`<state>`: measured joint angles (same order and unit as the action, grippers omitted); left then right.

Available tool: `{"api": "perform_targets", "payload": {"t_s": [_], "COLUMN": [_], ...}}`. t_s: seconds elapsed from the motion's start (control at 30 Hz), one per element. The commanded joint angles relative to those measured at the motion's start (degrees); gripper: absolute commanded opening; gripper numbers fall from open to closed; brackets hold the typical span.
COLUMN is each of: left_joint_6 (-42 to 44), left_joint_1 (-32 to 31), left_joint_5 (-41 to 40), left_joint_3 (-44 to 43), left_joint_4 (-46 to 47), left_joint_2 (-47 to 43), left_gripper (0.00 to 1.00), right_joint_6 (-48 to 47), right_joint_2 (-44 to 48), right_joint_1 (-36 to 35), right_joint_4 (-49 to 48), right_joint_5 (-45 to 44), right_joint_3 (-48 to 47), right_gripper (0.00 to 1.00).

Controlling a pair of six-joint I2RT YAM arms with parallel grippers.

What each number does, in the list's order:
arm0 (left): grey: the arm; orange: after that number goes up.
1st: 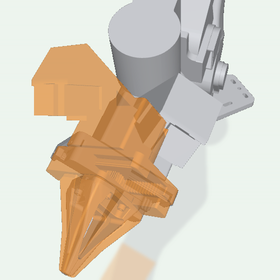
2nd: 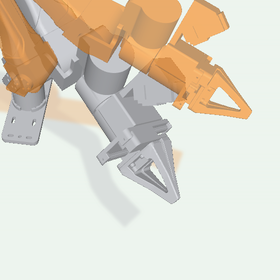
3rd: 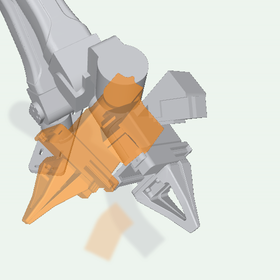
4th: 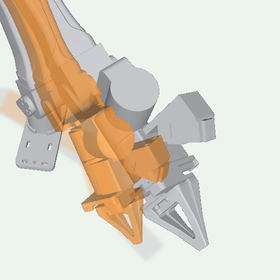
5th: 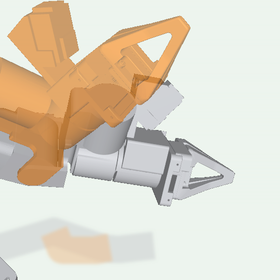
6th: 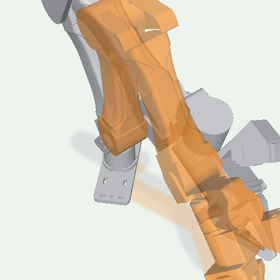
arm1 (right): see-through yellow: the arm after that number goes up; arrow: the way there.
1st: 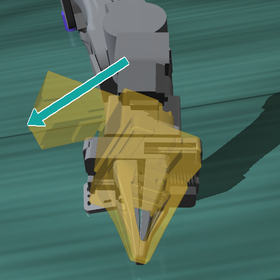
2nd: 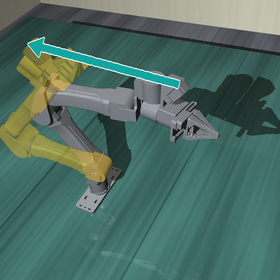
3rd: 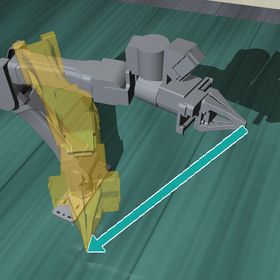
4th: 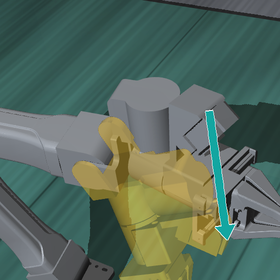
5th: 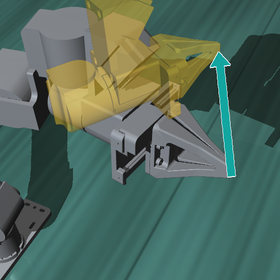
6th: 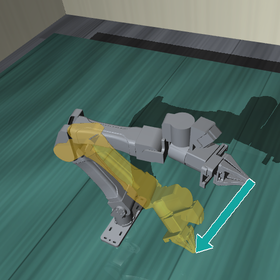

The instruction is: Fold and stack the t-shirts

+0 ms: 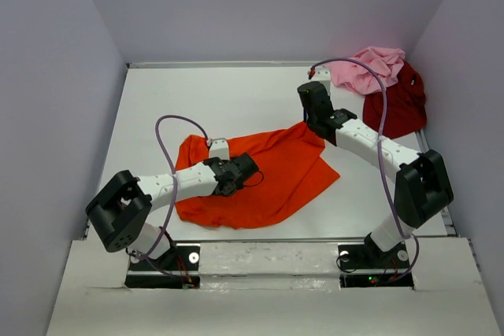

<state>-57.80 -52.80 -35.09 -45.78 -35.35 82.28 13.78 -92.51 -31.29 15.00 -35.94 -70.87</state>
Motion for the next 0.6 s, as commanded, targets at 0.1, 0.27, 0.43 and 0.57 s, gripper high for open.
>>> {"api": "perform_targets", "payload": {"t_s": [0.1, 0.27, 0.43, 0.57], "left_joint_6": [2.95, 4.19, 4.36, 4.1], "left_joint_1": [0.77, 1.12, 1.12, 1.12], "left_joint_5": [-5.95, -4.9, -4.37, -4.55], "left_joint_3": [-4.75, -4.76, -3.97, -3.0], "left_joint_4": [0.1, 2.74, 3.8, 4.15], "left_joint_2": [5.16, 8.59, 9.3, 8.95], "left_gripper": [0.96, 0.92, 0.83, 0.69], "right_joint_6": [0.81, 0.63, 0.63, 0.63], "right_joint_2": [1.81, 1.89, 1.54, 1.37], "right_joint_1": [0.17, 0.17, 0.17, 0.17], "right_joint_4": [-0.68, -0.77, -0.77, -0.77], "right_joint_5": [-0.09, -0.44, -0.36, -0.18], "right_joint_3": [-2.25, -1.99, -2.17, -2.17], "right_gripper": [0.0, 0.0, 0.0, 0.0]}}
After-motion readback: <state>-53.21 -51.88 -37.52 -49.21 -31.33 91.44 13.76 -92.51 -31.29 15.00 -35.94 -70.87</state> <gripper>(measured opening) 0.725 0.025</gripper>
